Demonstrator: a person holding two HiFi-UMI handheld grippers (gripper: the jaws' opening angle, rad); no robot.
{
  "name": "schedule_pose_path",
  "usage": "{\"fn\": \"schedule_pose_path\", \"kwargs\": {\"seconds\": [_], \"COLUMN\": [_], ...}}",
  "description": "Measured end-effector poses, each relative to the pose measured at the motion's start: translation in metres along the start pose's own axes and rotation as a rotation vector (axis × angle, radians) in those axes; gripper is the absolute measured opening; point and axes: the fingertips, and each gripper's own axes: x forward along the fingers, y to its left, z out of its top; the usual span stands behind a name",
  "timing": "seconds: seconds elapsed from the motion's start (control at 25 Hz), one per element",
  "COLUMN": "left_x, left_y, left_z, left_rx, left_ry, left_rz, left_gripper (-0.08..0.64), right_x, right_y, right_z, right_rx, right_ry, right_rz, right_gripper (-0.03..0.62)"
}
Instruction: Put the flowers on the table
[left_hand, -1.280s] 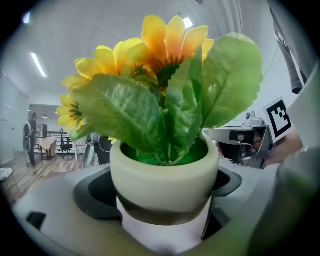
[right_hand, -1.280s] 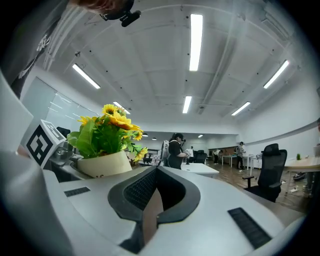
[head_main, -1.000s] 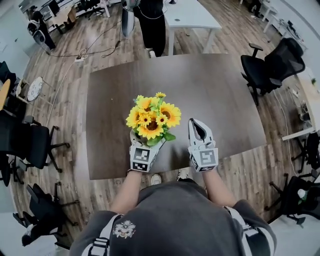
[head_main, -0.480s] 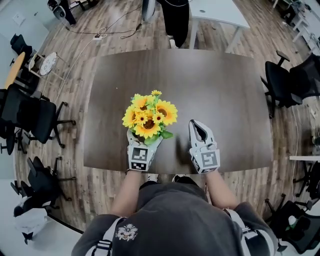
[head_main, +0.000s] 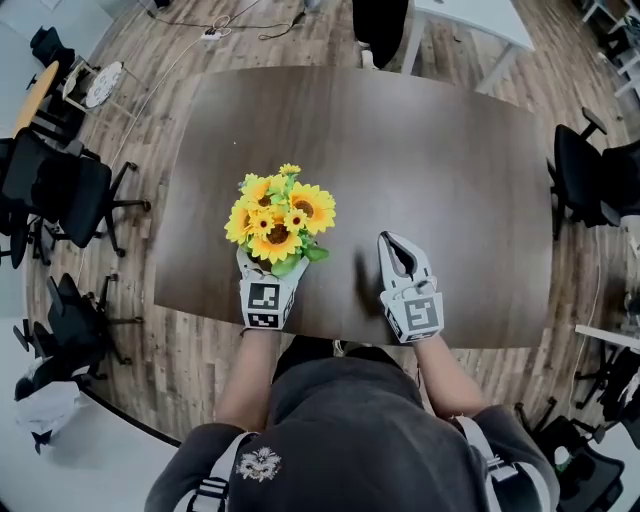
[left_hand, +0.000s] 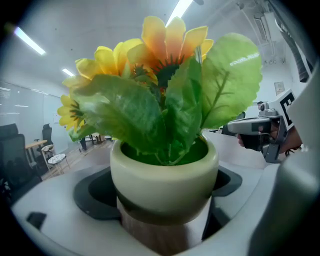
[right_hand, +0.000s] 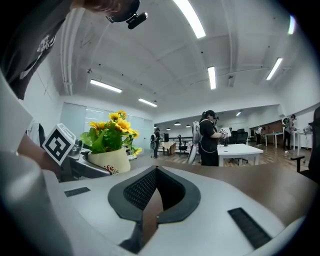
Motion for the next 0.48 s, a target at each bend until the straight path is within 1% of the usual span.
{"fn": "schedule_pose_path", "kwargs": {"seconds": [0.12, 0.24, 0.36, 0.48], "left_x": [0.005, 0.008, 0.010, 0.015], "left_y": [0.004, 0.009, 0.018, 0.018], "left_z": [-0.009, -0.020, -0.028, -0.037], "left_rx": [-0.005, -0.014, -0.028, -0.047], "left_ry": [0.025, 0.064, 0.066, 0.073], "left_rz": [0.016, 0.033, 0.046, 0.047], "left_gripper": [0.535, 0.535, 0.535, 0.535], "right_x": [0.004, 0.011, 0.021, 0.030], "right_y": [0.004, 0.006, 0.007, 0.011], "right_z": [-0.004, -0.009, -0.015, -0.025], "right_rx": [-0.009, 0.005, 0.014, -0.006], "right_ry": [0.008, 0.029, 0.039, 0.059], "right_rz": [0.009, -0.003, -0.017, -0.002], "right_gripper": [0.023, 0.023, 0.023, 0.023]}}
